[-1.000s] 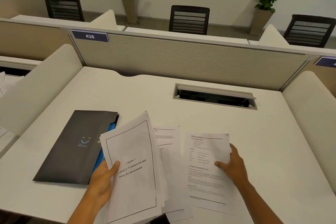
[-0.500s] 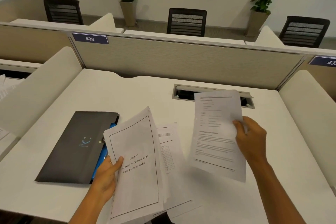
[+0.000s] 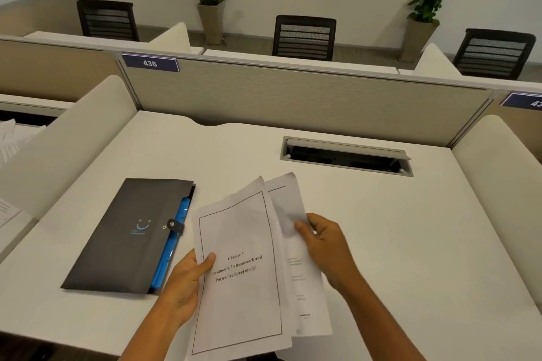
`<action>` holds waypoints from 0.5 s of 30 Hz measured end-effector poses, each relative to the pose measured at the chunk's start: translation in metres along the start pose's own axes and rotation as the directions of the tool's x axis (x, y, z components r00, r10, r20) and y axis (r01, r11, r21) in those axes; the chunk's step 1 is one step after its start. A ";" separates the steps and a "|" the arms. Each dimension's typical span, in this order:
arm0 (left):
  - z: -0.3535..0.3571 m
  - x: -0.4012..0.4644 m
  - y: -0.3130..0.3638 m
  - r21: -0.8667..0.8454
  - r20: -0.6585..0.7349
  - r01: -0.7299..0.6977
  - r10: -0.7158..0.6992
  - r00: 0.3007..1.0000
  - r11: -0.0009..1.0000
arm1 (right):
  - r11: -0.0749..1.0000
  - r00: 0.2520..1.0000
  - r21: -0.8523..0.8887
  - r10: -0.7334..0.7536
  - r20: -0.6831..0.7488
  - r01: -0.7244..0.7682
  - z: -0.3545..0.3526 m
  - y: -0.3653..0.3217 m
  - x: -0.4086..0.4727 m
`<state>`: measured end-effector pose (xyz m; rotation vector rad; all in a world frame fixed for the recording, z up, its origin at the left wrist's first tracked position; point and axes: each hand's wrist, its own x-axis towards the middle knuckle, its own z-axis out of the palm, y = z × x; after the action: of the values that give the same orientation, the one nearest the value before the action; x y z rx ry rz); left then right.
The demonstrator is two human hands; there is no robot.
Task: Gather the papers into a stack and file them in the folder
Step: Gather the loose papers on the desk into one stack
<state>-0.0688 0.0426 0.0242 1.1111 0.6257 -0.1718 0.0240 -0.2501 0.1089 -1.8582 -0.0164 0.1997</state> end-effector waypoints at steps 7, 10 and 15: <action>0.006 -0.004 -0.001 0.058 0.022 0.042 -0.043 0.999 0.997 | 0.999 0.992 0.023 0.035 0.125 -0.038 0.018 0.006 -0.008; 0.007 -0.004 -0.002 0.066 0.028 0.063 -0.065 0.998 0.996 | 0.998 0.988 0.047 0.040 0.149 -0.048 0.024 0.007 -0.008; 0.007 -0.001 -0.008 0.058 0.021 0.102 -0.104 0.994 0.993 | 0.994 0.973 0.063 0.077 0.218 -0.092 0.036 0.011 -0.010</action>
<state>-0.0708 0.0327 0.0206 1.1303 0.6606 -0.2927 0.0080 -0.2204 0.0899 -1.7584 -0.0789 0.4550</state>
